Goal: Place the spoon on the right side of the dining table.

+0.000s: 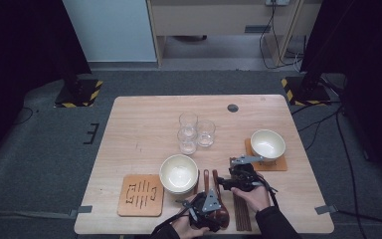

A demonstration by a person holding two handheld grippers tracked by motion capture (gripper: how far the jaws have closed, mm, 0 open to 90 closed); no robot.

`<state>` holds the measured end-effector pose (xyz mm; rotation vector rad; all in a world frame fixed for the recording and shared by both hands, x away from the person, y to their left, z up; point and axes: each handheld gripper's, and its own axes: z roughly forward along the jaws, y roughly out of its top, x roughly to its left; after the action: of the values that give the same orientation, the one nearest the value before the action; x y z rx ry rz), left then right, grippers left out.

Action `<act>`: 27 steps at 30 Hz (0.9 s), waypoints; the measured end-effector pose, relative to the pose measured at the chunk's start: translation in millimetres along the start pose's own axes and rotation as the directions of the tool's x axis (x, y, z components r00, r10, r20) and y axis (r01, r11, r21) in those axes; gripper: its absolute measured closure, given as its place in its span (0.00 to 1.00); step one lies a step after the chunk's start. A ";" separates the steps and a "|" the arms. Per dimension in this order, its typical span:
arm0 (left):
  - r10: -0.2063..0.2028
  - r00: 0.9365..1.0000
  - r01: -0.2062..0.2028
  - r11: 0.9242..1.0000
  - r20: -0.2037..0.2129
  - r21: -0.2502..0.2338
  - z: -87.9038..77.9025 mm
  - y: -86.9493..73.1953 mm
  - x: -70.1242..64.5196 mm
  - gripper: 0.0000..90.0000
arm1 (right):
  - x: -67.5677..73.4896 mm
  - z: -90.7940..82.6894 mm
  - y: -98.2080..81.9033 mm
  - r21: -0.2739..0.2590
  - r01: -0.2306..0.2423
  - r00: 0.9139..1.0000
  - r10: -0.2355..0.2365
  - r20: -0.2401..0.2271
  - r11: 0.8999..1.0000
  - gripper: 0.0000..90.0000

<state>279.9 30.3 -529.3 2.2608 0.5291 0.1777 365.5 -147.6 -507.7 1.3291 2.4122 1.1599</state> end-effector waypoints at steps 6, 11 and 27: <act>0.000 1.000 0.000 1.000 0.002 -0.005 0.0 -0.8 0.5 0.35 | 1.7 3.9 -0.1 0.006 0.007 1.000 -0.007 -0.022 1.000 0.37; 0.001 1.000 -0.001 1.000 -0.003 -0.005 -0.1 -1.0 1.0 0.35 | 1.5 6.0 -0.9 0.020 -0.003 0.999 0.004 -0.036 1.000 0.40; -0.003 1.000 0.003 1.000 -0.004 -0.009 -0.5 -2.1 1.7 0.36 | 1.3 13.0 -2.7 0.065 -0.003 0.998 0.008 -0.066 0.998 0.51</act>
<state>280.6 32.6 -530.6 2.2512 0.5321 0.1828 369.0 -140.2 -518.3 1.3372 2.5143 1.1541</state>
